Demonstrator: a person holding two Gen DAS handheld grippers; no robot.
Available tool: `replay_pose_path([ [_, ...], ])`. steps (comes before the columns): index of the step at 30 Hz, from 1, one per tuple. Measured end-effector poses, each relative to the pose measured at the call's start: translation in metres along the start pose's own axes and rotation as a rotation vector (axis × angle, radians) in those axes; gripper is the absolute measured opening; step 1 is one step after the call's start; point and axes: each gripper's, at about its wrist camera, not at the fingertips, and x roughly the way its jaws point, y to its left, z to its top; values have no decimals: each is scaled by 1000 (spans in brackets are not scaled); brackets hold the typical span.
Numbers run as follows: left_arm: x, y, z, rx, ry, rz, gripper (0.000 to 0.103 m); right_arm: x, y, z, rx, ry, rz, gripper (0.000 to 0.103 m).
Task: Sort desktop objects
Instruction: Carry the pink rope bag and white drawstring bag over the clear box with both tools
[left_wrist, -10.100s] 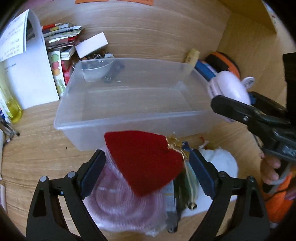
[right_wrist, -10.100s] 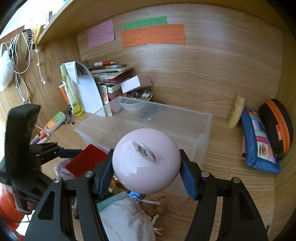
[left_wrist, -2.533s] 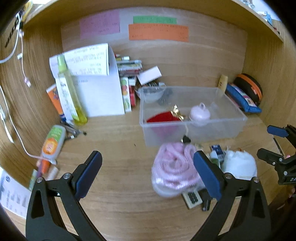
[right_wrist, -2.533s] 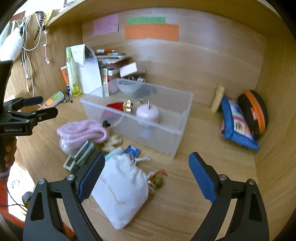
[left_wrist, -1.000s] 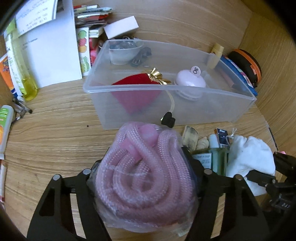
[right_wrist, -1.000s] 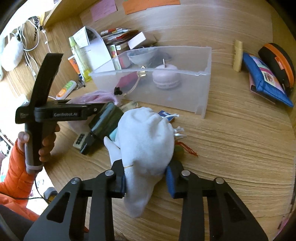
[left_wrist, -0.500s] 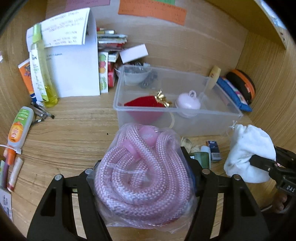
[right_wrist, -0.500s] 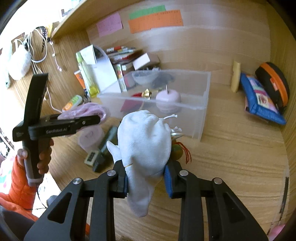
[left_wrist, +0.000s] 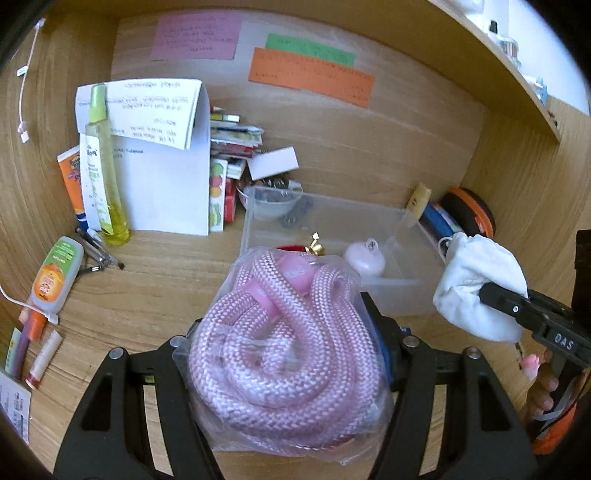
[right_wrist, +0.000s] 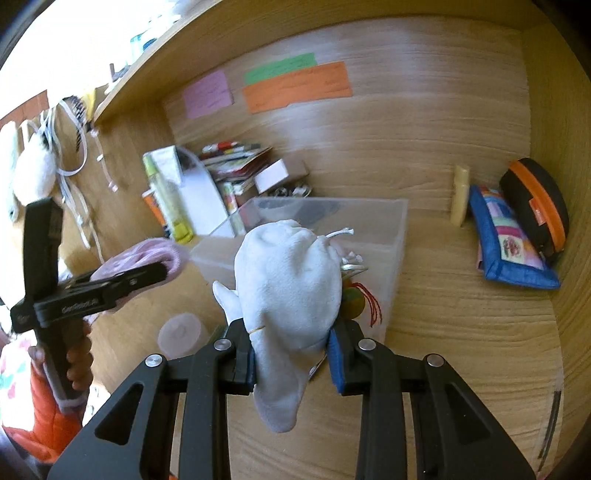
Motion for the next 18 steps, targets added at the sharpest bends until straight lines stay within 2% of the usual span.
replay_pose_path([
  [4, 0, 3, 5, -8, -6, -4, 65, 0, -17, 8, 70, -14, -12, 27],
  [11, 9, 6, 16, -32, -8, -20, 65, 8, -30, 23, 99, -18, -29, 27],
  [18, 21, 6, 27, -32, -9, -30, 65, 35, -35, 34, 126, 11, -44, 27],
])
